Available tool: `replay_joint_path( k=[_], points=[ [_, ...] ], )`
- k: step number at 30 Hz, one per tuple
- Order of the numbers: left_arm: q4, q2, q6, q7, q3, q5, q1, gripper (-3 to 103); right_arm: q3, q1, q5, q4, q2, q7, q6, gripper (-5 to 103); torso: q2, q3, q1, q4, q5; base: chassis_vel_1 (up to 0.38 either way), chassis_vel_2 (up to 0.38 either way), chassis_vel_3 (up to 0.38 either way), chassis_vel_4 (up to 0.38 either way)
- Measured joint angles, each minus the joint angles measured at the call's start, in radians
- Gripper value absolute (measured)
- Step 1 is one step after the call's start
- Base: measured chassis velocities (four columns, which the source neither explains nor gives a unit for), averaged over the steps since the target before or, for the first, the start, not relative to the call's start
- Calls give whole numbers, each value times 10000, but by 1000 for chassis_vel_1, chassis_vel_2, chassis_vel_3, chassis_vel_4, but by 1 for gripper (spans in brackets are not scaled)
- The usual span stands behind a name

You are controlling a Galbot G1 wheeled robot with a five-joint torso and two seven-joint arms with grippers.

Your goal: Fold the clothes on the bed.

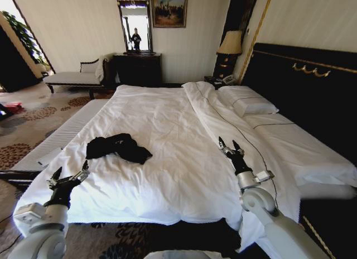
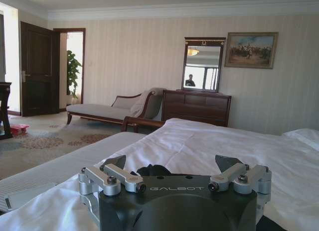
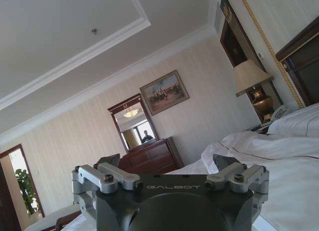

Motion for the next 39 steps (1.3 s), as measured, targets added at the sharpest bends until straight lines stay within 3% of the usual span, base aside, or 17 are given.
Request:
replay_joint_path(
  k=[39],
  points=[
    [1, -53, -57, 15, 43, 109, 69, 100, 28, -95, -191, -158, 280, 203, 0, 100, 0, 0, 0, 3, 0, 10, 46, -13, -42]
  ],
)
